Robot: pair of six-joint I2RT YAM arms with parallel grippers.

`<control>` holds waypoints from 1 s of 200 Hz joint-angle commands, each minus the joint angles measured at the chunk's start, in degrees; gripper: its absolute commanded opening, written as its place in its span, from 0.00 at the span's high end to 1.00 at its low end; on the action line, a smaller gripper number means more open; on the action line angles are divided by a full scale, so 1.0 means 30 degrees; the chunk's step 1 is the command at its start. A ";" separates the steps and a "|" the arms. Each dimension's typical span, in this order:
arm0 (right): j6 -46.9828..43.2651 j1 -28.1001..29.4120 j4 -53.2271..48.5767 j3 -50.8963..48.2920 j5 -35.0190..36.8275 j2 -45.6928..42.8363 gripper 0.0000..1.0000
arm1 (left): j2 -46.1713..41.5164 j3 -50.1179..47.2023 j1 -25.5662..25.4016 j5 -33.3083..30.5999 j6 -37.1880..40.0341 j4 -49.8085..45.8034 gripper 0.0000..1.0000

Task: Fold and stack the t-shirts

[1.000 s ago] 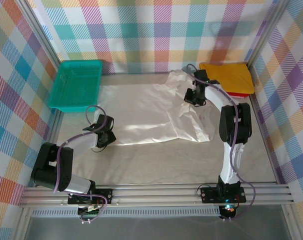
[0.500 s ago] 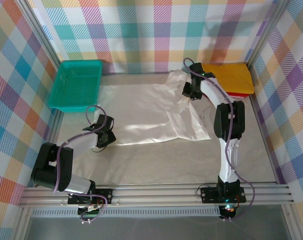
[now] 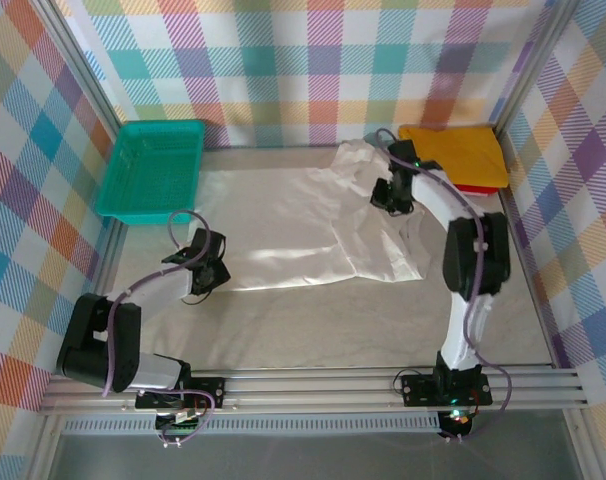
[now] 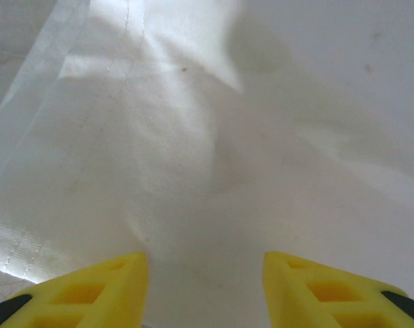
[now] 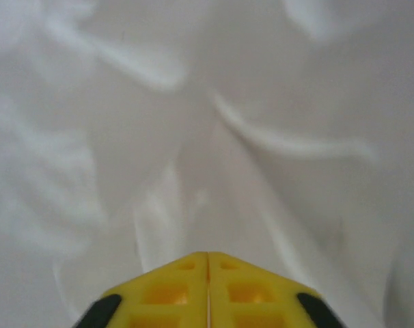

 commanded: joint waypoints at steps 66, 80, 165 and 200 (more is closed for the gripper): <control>0.2279 -0.1134 0.4516 -0.8314 -0.3175 -0.2902 1.00 | 0.2680 0.0214 0.2820 0.3504 0.0041 0.1784 0.60; 0.2366 -0.1168 0.4574 -0.8759 -0.2857 -0.2557 1.00 | 0.2889 0.0117 0.2906 0.3703 -0.0110 0.1574 0.61; 0.5857 -0.1175 0.3037 -1.6946 -0.0203 -0.9662 1.00 | -0.2068 -0.3819 0.2668 0.6396 -0.3173 -0.0591 0.60; 0.6947 -0.1197 0.1727 -1.9044 0.0629 -1.3797 1.00 | -0.4538 -0.4875 0.1616 0.6369 -0.4272 -0.2360 0.62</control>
